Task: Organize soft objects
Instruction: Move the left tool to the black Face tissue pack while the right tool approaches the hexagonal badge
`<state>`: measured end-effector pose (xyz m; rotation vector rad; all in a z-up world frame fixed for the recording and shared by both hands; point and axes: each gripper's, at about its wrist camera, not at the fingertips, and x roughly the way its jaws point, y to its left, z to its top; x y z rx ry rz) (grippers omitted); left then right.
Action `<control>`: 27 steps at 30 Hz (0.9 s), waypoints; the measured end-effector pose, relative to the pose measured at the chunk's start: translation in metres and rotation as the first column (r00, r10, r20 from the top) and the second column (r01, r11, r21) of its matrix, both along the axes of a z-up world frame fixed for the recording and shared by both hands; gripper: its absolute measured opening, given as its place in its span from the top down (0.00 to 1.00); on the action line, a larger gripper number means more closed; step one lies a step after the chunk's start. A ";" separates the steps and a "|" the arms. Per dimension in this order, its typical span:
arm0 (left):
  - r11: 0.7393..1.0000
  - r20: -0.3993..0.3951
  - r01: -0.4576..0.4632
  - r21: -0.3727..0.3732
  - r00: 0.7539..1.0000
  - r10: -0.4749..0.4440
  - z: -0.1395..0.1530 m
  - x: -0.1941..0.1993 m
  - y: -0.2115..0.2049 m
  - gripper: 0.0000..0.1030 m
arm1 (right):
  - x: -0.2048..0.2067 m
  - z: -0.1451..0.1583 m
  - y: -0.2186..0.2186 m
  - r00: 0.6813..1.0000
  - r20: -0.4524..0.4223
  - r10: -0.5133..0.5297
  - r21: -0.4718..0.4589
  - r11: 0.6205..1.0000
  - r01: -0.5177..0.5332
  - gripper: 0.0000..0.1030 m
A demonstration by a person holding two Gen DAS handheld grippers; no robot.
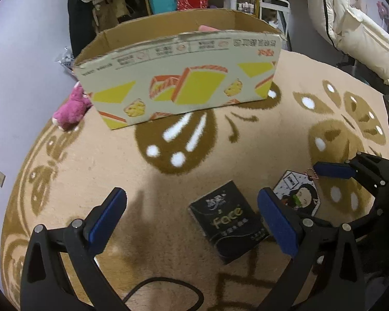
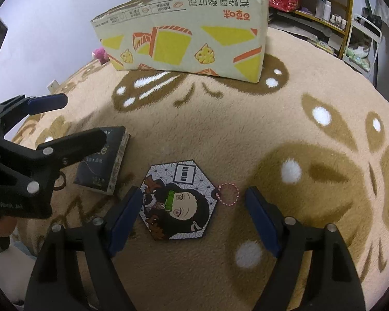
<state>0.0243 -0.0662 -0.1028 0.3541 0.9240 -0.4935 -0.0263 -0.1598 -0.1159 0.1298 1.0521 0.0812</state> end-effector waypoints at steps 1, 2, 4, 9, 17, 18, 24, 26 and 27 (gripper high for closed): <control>1.000 -0.007 0.010 0.001 1.000 -0.010 -0.002 0.000 -0.003 0.03 | 0.000 -0.001 0.000 1.000 0.001 0.000 -0.002 1.000 0.000 0.17; 1.000 -0.011 0.017 0.004 1.000 -0.017 -0.003 -0.001 -0.006 0.03 | 0.000 -0.001 0.001 1.000 0.002 -0.001 -0.002 1.000 0.001 0.17; 1.000 -0.014 0.023 0.008 1.000 -0.023 -0.005 -0.002 -0.009 0.03 | 0.000 -0.002 0.000 1.000 0.003 -0.002 -0.001 1.000 0.002 0.17; 1.000 -0.027 0.021 0.014 0.999 -0.021 -0.008 -0.001 -0.011 0.03 | 0.000 -0.002 0.001 1.000 0.003 0.001 -0.006 1.000 -0.001 0.17; 1.000 -0.055 -0.002 0.020 0.998 0.003 -0.014 0.005 -0.010 0.03 | -0.002 0.004 0.009 0.999 0.019 0.031 -0.024 0.999 -0.030 0.18; 1.000 -0.054 -0.003 0.027 0.999 0.004 -0.015 0.005 -0.011 0.04 | -0.002 0.004 0.010 0.999 0.020 0.038 -0.029 0.999 -0.037 0.22; 1.000 -0.115 -0.015 0.025 0.993 0.018 -0.023 0.010 -0.010 0.09 | -0.002 0.004 0.013 0.999 0.018 0.042 -0.045 0.998 -0.041 0.26; 1.000 -0.138 -0.023 0.018 0.990 0.025 -0.027 0.012 -0.008 0.09 | -0.001 0.004 0.013 0.999 0.014 0.045 -0.045 0.998 -0.044 0.26; 0.999 -0.141 -0.028 0.021 0.990 0.031 -0.028 0.013 -0.007 0.09 | -0.001 0.003 0.013 0.999 0.012 0.046 -0.046 0.998 -0.045 0.26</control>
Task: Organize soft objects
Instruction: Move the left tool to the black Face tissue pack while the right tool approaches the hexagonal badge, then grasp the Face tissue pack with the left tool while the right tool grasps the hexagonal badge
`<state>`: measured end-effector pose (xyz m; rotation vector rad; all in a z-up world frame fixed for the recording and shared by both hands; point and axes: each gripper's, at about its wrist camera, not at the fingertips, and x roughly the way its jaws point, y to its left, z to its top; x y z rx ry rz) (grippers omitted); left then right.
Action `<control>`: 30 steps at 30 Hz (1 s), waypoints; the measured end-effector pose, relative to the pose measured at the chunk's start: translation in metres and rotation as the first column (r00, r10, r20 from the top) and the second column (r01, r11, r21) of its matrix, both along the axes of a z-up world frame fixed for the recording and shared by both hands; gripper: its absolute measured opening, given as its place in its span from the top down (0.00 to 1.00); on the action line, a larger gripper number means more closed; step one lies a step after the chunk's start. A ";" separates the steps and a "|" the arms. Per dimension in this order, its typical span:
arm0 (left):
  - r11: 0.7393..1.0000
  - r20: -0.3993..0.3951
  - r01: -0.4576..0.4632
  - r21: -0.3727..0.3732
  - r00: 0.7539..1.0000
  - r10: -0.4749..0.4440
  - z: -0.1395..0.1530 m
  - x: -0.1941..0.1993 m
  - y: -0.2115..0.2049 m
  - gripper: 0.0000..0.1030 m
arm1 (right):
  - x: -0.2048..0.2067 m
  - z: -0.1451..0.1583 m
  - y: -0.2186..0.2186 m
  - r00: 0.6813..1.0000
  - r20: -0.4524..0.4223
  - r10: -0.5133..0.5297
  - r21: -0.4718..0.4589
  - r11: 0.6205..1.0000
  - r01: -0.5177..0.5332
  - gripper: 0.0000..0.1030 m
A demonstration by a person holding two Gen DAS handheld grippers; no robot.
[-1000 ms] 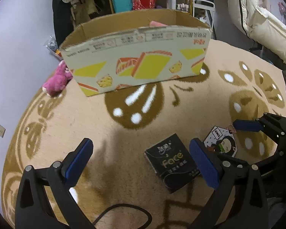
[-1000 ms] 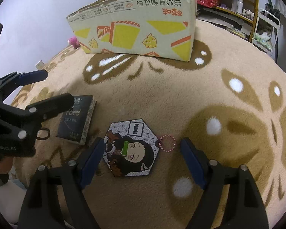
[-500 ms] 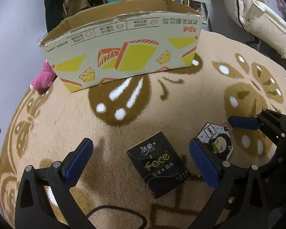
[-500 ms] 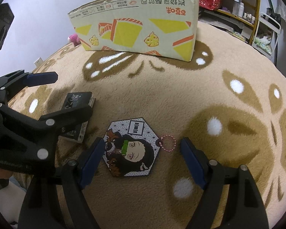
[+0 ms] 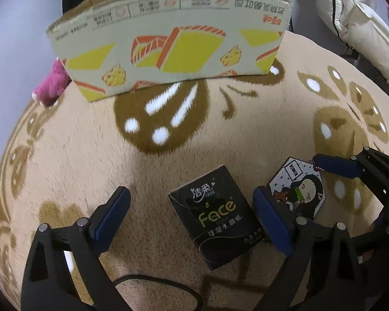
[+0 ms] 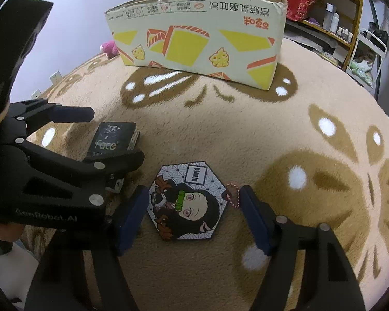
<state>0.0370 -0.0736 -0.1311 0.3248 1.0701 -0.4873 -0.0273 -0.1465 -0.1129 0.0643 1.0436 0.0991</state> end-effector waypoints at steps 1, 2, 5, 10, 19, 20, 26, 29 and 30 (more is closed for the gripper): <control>1.000 -0.004 -0.013 0.008 1.000 0.013 -0.002 0.001 0.001 0.09 | 0.000 -0.001 0.000 1.000 -0.002 0.001 -0.001 1.000 -0.001 0.26; 1.000 -0.011 -0.022 0.014 1.000 0.022 -0.004 0.002 0.002 0.09 | 0.001 -0.001 0.000 1.000 -0.002 0.001 -0.002 1.000 -0.001 0.26; 0.999 -0.045 -0.045 0.009 0.998 0.046 -0.010 0.007 0.006 0.12 | 0.001 -0.002 0.001 1.000 -0.001 0.000 -0.001 1.000 0.000 0.26; 0.998 -0.018 -0.053 0.031 0.998 0.054 -0.012 0.003 0.004 0.14 | 0.002 -0.003 0.002 1.000 0.001 -0.002 -0.001 1.000 0.002 0.26; 0.999 -0.016 -0.016 0.048 1.000 0.017 -0.004 -0.003 0.004 0.55 | -0.001 0.001 -0.005 0.999 0.013 -0.032 0.021 0.999 0.032 0.42; 0.999 -0.016 -0.018 0.048 1.000 0.018 -0.002 -0.003 0.005 0.56 | -0.001 0.001 -0.006 0.999 0.011 -0.035 0.028 0.999 0.034 0.42; 0.998 -0.041 -0.060 0.029 0.997 0.061 0.004 0.002 0.017 0.56 | 0.000 0.002 -0.006 0.999 0.006 -0.031 0.049 0.998 0.031 0.34; 0.996 -0.018 -0.078 0.042 0.997 0.079 0.007 0.003 0.023 0.57 | -0.001 0.002 -0.002 1.000 0.008 -0.014 0.050 0.999 0.014 0.27; 0.996 -0.020 -0.085 0.040 0.996 0.086 0.009 0.003 0.025 0.57 | -0.001 0.001 0.000 1.000 0.008 -0.013 0.044 0.999 0.013 0.26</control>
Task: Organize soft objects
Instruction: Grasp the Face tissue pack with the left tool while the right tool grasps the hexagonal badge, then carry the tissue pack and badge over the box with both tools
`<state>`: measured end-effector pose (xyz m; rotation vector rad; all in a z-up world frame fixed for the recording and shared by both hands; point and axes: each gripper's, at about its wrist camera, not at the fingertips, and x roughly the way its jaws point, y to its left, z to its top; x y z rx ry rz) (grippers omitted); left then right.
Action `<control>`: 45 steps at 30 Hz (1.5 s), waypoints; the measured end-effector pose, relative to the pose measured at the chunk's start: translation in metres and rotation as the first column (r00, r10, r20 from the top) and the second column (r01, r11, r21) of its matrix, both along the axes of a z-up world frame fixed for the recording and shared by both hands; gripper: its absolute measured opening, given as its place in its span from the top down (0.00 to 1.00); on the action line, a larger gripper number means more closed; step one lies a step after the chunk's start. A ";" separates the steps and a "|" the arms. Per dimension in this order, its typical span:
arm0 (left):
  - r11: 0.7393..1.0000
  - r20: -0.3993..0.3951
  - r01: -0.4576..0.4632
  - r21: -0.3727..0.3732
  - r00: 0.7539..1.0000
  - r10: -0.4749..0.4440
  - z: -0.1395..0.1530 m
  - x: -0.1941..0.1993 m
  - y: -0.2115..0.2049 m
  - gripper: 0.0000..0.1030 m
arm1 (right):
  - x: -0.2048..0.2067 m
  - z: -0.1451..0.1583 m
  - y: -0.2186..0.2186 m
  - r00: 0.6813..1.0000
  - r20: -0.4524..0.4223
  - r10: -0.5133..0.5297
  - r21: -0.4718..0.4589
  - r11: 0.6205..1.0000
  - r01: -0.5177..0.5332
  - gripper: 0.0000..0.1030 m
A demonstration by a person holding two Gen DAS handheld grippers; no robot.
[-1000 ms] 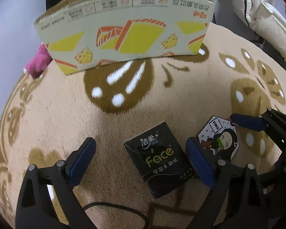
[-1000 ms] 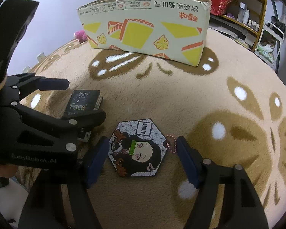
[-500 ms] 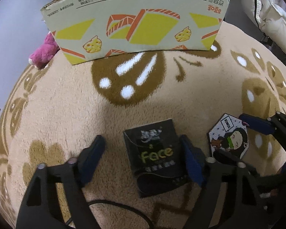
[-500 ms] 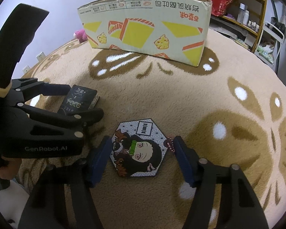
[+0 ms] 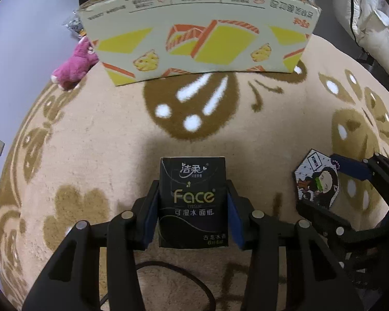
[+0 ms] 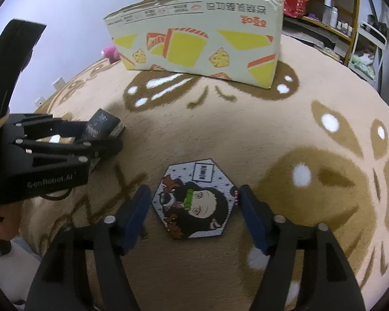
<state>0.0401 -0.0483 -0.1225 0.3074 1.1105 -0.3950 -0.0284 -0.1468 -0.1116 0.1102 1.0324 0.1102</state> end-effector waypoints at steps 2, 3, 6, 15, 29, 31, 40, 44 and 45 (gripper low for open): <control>1.000 0.001 -0.018 0.000 1.000 0.018 0.001 0.001 0.005 0.57 | 0.001 -0.002 0.003 1.000 -0.006 0.005 -0.019 1.000 -0.005 0.25; 1.000 0.004 -0.025 0.002 1.000 0.025 0.001 0.002 0.005 0.57 | 0.002 -0.003 0.005 1.000 -0.006 0.010 -0.020 1.000 -0.010 0.22; 0.999 0.016 -0.045 0.008 0.999 0.045 0.001 0.005 0.008 0.57 | 0.004 -0.008 0.011 0.999 -0.022 0.027 -0.053 0.998 -0.029 0.19; 0.998 0.021 -0.067 0.007 0.998 0.067 -0.002 0.014 0.015 0.57 | 0.002 -0.006 0.017 1.000 0.015 0.018 -0.123 0.992 -0.016 0.27; 0.993 0.068 -0.120 0.000 0.990 0.120 0.017 0.029 0.033 0.57 | 0.009 0.026 -0.016 0.993 0.092 -0.075 -0.035 0.996 0.078 0.27; 0.992 0.081 -0.129 0.001 0.988 0.129 0.022 0.030 0.036 0.57 | 0.011 0.034 -0.016 0.991 0.110 -0.072 -0.031 0.997 0.075 0.27; 0.986 0.128 -0.169 0.004 0.978 0.167 0.048 0.035 0.046 0.57 | 0.022 0.061 -0.009 0.985 0.169 -0.045 -0.025 0.998 0.050 0.27; 0.984 0.186 -0.180 0.007 0.967 0.176 0.065 0.039 0.049 0.57 | 0.027 0.076 -0.003 0.979 0.201 -0.023 -0.040 0.999 0.031 0.27; 0.982 0.206 -0.187 0.004 0.961 0.182 0.070 0.040 0.049 0.57 | 0.029 0.078 -0.002 0.978 0.205 -0.019 -0.044 0.999 0.028 0.27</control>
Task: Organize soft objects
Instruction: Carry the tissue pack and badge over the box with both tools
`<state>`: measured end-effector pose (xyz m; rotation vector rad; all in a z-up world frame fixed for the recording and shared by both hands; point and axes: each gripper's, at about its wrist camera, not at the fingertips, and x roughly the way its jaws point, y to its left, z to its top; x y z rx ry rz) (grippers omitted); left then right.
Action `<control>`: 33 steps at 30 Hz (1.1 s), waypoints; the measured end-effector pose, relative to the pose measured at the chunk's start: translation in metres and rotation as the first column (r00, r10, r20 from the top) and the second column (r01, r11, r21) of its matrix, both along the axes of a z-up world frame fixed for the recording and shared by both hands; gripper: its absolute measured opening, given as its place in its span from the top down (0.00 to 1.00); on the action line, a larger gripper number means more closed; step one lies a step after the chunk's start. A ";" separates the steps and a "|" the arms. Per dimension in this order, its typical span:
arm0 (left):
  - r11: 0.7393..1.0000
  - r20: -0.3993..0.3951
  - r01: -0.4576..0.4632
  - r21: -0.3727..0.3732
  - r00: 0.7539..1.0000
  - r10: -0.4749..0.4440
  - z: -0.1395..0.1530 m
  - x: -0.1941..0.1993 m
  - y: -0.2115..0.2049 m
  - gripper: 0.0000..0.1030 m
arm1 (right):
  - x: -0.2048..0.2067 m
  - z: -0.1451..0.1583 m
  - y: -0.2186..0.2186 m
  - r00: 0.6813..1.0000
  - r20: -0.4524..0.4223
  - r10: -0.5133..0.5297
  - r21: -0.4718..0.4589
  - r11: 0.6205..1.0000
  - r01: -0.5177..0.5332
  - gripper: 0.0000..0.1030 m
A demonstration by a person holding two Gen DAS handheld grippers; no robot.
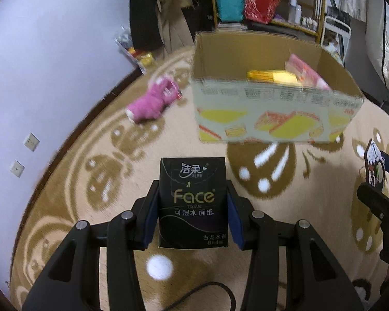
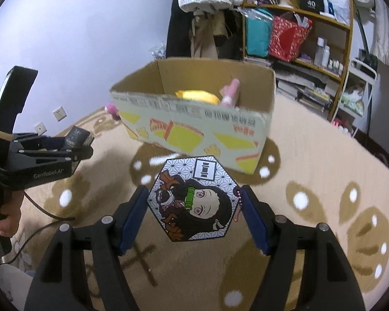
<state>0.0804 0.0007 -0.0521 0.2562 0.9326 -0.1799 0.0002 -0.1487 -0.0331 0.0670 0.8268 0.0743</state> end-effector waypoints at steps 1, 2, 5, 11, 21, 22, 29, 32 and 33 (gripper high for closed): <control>1.000 0.013 -0.003 -0.001 1.000 0.003 0.005 0.001 0.001 0.57 | 0.001 0.004 0.001 1.000 0.003 0.005 0.000 1.000 -0.005 0.27; 1.000 0.028 0.001 -0.003 1.000 -0.001 0.010 0.003 0.000 0.57 | 0.003 0.009 0.001 1.000 0.010 0.009 0.006 1.000 -0.009 0.27; 1.000 0.070 0.014 0.002 0.997 -0.014 0.025 0.007 -0.003 0.57 | 0.008 0.023 0.000 0.999 0.044 0.004 0.007 1.000 -0.004 0.27; 0.999 0.144 0.032 -0.002 0.989 -0.032 0.058 0.017 -0.012 0.56 | 0.020 0.051 -0.003 0.994 0.111 0.003 -0.022 1.000 0.000 0.27; 0.998 0.234 0.057 0.012 0.971 -0.058 0.094 0.040 -0.029 0.56 | 0.053 0.083 -0.011 0.980 0.199 -0.004 -0.038 0.999 0.012 0.27; 0.998 0.241 0.062 0.014 0.968 -0.064 0.096 0.042 -0.031 0.56 | 0.057 0.083 -0.011 0.979 0.203 -0.001 -0.042 0.999 0.010 0.27; 0.997 0.251 0.055 -0.048 0.967 -0.041 0.105 0.066 -0.041 0.56 | 0.079 0.083 -0.013 0.976 0.216 -0.011 -0.049 0.999 0.022 0.27; 0.996 0.248 0.066 -0.055 0.967 -0.051 0.102 0.077 -0.047 0.56 | 0.085 0.079 -0.015 0.978 0.209 -0.023 -0.037 0.999 0.031 0.27; 0.997 0.250 0.065 -0.052 0.967 -0.050 0.099 0.080 -0.049 0.56 | 0.088 0.077 -0.016 0.979 0.204 -0.026 -0.030 0.999 0.033 0.27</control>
